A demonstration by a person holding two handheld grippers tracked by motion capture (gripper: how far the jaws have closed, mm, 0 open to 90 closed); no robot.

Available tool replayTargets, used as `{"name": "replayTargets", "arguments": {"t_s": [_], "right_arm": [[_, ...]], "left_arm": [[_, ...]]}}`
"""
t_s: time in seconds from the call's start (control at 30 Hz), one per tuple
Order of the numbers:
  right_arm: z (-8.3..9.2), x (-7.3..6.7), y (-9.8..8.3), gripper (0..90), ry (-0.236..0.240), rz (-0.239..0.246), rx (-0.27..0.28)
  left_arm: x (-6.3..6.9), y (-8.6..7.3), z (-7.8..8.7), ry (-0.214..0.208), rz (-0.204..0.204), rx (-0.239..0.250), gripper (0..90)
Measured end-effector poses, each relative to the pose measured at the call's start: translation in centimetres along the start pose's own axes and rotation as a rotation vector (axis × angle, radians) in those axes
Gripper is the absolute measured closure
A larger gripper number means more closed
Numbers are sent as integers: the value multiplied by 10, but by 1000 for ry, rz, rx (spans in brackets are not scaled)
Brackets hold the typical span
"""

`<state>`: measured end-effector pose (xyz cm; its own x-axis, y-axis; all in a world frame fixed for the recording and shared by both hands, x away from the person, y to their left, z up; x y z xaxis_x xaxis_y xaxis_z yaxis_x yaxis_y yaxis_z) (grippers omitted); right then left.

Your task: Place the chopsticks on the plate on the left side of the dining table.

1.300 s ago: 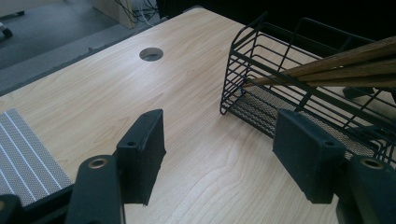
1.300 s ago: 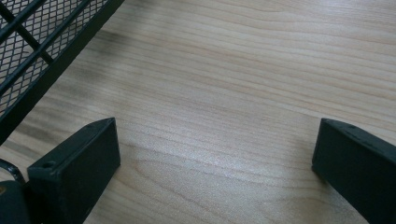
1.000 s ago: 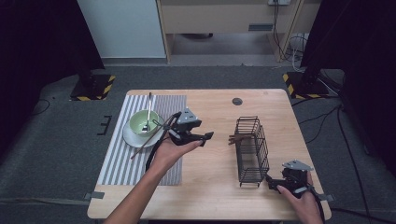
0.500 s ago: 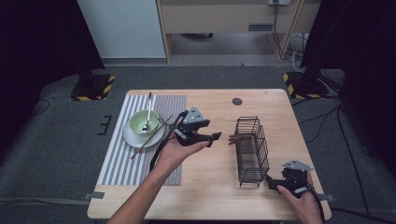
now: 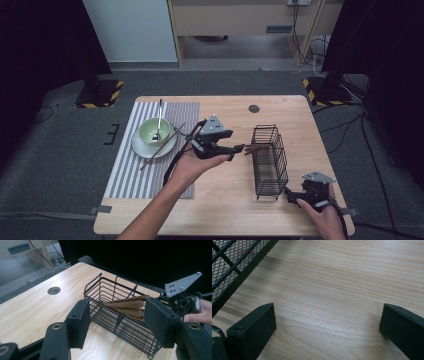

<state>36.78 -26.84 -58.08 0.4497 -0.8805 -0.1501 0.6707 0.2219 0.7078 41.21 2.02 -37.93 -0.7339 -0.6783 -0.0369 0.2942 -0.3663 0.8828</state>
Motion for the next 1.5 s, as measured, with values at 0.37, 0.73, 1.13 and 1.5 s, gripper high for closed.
{"name": "replayTargets", "arguments": {"t_s": [0.37, 0.73, 1.13, 1.5], "right_arm": [[0, 0, 0, 8, 0, 0, 0], [0, 0, 0, 9, 1, 0, 0], [0, 0, 0, 8, 1, 0, 0], [0, 0, 0, 9, 1, 0, 0]], "left_arm": [[10, 4, -10, -17, -9, -14, 396], [4, 7, -15, 15, -1, -8, 499], [2, 6, -24, 44, -9, -26, 576], [4, 4, -34, 44, -12, -51, 621]]}}
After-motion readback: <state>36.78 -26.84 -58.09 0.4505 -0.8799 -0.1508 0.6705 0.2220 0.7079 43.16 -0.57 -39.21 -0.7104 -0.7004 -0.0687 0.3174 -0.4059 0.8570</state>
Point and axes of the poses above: each handheld gripper's, and its own axes: z roughly backward along the jaws, y roughly out of its top, x roughly to its right, the point moved 6 cm from there along -z, roughly forward along the jaws, and after that the axes turned 12 degrees about y, right-handed, at the moved point
